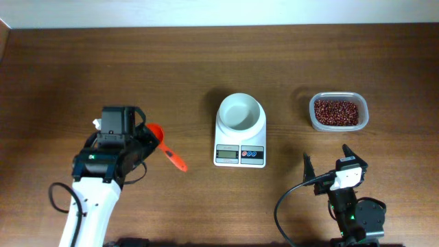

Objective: Scoop and weigh 50g on scale
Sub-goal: 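Lift the orange scoop with the left gripper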

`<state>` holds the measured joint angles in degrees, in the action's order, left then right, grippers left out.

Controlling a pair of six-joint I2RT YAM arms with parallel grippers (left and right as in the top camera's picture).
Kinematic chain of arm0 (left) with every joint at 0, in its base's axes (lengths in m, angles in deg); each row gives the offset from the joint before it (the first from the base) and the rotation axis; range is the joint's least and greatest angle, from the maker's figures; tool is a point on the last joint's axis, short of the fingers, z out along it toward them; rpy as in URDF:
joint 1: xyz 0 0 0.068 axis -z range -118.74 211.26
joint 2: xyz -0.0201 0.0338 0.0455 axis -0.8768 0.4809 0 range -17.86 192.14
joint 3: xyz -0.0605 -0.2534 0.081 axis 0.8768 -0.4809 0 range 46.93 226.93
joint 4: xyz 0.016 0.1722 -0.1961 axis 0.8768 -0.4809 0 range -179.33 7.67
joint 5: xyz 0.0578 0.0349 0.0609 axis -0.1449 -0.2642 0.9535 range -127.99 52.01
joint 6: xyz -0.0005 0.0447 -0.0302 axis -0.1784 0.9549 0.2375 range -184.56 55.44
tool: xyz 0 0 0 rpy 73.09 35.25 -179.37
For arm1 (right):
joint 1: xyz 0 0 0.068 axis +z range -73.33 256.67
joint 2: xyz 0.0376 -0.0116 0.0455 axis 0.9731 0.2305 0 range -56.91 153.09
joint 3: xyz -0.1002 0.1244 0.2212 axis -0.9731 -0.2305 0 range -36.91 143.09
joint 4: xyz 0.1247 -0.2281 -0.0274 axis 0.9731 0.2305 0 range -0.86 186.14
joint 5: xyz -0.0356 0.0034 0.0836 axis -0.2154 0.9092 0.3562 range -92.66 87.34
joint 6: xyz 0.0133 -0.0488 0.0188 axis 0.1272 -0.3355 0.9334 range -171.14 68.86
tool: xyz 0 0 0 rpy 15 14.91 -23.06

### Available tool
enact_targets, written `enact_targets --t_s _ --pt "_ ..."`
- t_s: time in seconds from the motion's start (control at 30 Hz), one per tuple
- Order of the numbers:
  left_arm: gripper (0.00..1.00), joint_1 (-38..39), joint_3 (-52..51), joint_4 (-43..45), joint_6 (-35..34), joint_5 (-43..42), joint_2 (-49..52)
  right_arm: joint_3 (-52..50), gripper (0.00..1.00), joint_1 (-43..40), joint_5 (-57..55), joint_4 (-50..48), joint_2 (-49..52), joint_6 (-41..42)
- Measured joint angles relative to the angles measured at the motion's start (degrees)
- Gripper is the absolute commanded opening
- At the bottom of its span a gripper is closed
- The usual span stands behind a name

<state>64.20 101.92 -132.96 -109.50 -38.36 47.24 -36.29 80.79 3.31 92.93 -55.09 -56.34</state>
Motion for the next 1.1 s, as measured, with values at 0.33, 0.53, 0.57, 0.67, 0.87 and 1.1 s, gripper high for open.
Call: enact_targets --t_s 0.33,0.53,0.57,0.67,0.87,1.1 --pt "0.00 0.00 10.34 -10.95 1.27 0.00 -0.07 0.00 0.99 0.00 0.02 0.00 0.00 0.02" --pt "0.00 0.00 10.84 -11.98 1.29 0.00 -0.07 0.00 0.99 0.00 0.02 0.00 0.00 0.00" --pt "0.00 0.00 10.84 -12.00 1.27 0.00 -0.07 0.00 0.99 0.00 0.00 0.00 0.00 0.00" --pt "0.00 0.00 10.84 -12.20 1.29 0.00 -0.07 0.00 0.99 0.00 0.02 0.00 0.00 0.00" --pt "0.00 0.00 10.86 -12.20 0.28 -0.02 -0.07 0.00 0.99 0.00 0.02 0.00 0.00 0.00" --pt "0.00 0.00 10.86 -12.39 -0.11 -0.70 -0.07 0.00 0.99 0.00 0.00 0.00 0.00 -0.02"
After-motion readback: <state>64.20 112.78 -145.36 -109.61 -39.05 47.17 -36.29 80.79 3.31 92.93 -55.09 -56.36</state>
